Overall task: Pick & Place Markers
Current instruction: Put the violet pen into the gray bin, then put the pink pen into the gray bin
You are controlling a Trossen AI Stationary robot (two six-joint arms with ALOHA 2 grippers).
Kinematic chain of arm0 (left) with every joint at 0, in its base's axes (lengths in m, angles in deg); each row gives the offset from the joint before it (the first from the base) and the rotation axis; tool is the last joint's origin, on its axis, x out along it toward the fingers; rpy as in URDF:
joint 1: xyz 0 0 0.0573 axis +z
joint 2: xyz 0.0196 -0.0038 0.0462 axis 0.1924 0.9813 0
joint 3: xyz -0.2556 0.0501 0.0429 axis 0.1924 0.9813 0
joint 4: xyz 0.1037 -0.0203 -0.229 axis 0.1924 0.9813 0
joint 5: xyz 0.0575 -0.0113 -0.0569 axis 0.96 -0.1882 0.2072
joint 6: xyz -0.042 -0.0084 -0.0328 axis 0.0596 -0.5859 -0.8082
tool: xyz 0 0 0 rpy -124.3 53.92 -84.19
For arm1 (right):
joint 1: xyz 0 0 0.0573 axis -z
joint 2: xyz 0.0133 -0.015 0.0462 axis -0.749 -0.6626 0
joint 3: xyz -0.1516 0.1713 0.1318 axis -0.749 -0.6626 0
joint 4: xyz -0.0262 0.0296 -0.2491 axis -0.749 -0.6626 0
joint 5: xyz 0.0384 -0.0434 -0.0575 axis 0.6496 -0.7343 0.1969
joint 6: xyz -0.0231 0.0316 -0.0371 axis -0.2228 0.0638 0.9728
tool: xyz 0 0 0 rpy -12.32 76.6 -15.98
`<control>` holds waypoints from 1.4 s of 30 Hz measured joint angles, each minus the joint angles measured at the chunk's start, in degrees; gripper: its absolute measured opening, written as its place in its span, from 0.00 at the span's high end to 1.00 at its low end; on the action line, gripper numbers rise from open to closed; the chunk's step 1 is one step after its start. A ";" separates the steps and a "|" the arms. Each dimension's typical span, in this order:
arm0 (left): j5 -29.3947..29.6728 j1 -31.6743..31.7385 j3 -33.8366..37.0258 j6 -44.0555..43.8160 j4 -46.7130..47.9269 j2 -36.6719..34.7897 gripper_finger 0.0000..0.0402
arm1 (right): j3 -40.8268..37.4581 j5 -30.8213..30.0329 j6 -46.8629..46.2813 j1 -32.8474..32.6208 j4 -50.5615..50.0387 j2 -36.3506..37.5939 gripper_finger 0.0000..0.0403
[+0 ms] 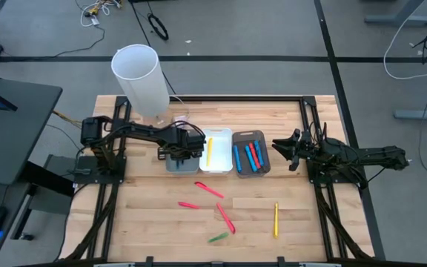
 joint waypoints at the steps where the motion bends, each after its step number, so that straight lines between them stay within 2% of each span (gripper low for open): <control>1: 0.00 -0.07 0.00 0.22 -0.02 0.00 0.85 | 0.00 0.00 0.00 0.00 0.00 0.00 0.72; 11: -0.42 -0.44 0.00 -1.73 -0.02 0.00 0.73 | 0.00 0.00 0.01 -0.01 0.00 0.01 0.72; 23: 0.43 -0.79 -0.11 -2.15 -0.04 -0.04 0.46 | 0.00 0.00 -0.01 0.00 0.00 0.00 0.72; 28: 0.43 -0.79 -0.25 -1.26 -0.37 -0.04 0.40 | 0.00 -0.01 -0.01 -0.01 0.00 0.01 0.72; 36: -0.04 -0.79 -2.34 11.99 -0.28 -1.87 0.41 | 0.00 -0.02 0.00 -0.01 -0.01 0.01 0.72; 42: -4.30 -0.76 -2.49 23.72 -0.48 -3.94 0.41 | 0.00 -0.02 -0.01 -0.02 0.00 0.00 0.72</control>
